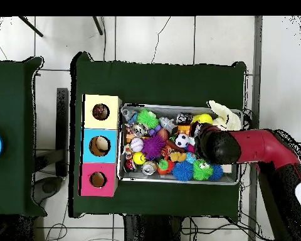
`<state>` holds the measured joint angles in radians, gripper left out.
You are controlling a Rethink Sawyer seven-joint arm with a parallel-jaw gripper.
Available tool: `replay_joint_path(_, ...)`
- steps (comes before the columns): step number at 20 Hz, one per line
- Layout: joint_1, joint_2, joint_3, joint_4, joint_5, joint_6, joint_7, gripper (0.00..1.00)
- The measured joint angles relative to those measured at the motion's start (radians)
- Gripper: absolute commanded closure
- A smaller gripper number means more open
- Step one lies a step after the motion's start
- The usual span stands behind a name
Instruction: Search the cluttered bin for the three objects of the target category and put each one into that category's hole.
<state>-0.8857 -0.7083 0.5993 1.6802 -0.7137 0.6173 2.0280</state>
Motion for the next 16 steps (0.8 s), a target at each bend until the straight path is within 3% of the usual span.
replay_joint_path(8, -0.028, -0.064, 0.000, 0.082, 0.000, 0.000, 0.000, 0.00)
replay_joint_path(16, -0.023, -0.070, 0.001, 0.090, 0.013, 0.023, 0.000, 0.00)
